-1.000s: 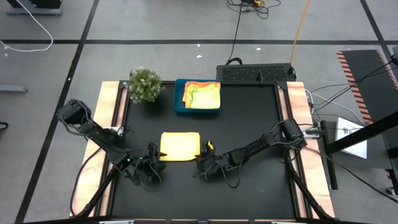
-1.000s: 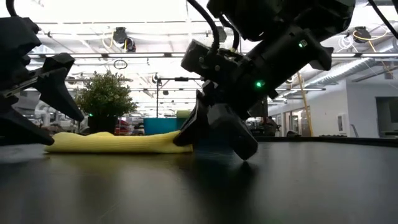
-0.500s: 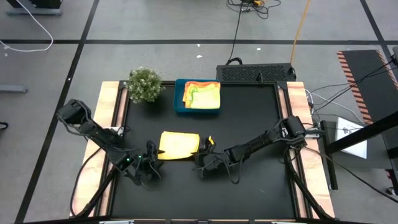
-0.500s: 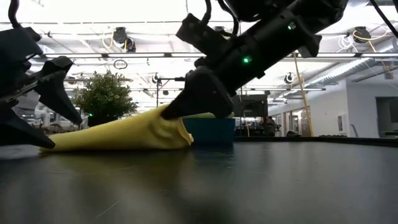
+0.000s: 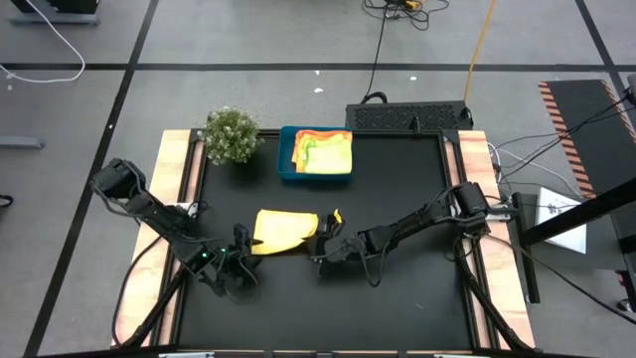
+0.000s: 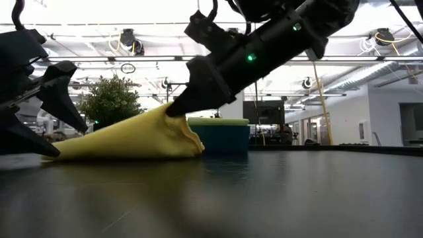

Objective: Fold microfiber towels
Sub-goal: Put the yellow microfiber towel into the blue bin

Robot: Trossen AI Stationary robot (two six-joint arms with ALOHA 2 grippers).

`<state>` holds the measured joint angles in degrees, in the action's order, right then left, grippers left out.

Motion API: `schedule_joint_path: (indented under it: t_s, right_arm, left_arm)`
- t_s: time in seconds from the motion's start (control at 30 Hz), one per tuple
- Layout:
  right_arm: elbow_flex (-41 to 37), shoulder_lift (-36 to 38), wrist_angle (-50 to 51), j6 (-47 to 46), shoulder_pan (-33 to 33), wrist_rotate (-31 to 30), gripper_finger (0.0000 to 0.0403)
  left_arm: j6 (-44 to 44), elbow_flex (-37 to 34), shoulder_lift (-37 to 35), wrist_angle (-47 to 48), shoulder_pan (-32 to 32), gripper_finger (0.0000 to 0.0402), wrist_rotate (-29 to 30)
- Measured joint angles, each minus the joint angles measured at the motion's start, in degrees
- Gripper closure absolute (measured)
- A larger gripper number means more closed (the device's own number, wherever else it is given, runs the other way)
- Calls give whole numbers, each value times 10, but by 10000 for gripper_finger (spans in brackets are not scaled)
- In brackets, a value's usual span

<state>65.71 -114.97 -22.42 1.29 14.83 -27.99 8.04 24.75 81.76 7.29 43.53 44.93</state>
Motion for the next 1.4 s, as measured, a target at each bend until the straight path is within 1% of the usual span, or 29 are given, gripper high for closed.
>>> schedule_joint_path:
  t_s: [0.2, 0.37, 0.6, 0.67, 0.77, 0.83, 0.9, 1.1, 1.13, 1.27, 1.4]
  right_arm:
    - [0, 22, -1, -11, -8, -2, 402]
    - [0, 37, -1, -11, -9, -2, 402]
    - [0, 38, 7, -22, -10, -2, 403]
    - [0, 38, 17, -28, -11, -2, 403]
    - [0, 38, 19, -32, -11, -2, 403]
    - [0, 38, 24, -32, -12, -2, 403]
    - [0, 38, 28, -30, -12, -2, 402]
    - [0, 38, 27, -21, -10, -1, 395]
    - [0, 38, 27, -15, -9, 4, 393]
    - [0, 38, 36, 29, -4, 28, 384]
    - [0, 38, 39, 69, 6, 28, 352]
  left_arm:
    - [12, 0, 0, 0, -3, 142, -4]
    - [27, 0, 0, 1, -24, 142, 0]
    - [30, 0, 0, 3, -44, 143, 1]
    - [30, 0, 0, 4, -44, 150, 1]
    - [32, 0, 0, 10, -41, 177, 1]
    - [35, 0, 0, 13, -37, 207, 1]
    - [40, 0, 0, 17, -35, 245, 1]
    - [46, 0, 0, 20, -37, 377, -5]
    - [48, 0, 0, 19, -38, 388, -9]
    - [52, 0, 0, 19, -43, 389, -13]
    - [69, 0, 0, 19, -54, 395, -26]
